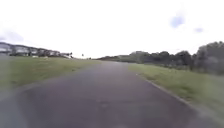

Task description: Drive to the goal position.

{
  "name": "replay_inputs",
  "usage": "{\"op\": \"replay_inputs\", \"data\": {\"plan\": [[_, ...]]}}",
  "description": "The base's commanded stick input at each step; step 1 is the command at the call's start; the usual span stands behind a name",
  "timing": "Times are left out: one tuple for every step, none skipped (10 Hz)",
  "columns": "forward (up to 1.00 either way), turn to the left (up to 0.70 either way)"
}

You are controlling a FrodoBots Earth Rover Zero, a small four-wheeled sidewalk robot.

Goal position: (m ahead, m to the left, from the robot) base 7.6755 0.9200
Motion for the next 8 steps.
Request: {"op": "replay_inputs", "data": {"plan": [[0.70, 0.00], [0.70, 0.00], [0.70, 0.00], [0.70, 0.00], [0.70, 0.00], [0.70, 0.00], [0.70, 0.00], [0.70, 0.00]]}}
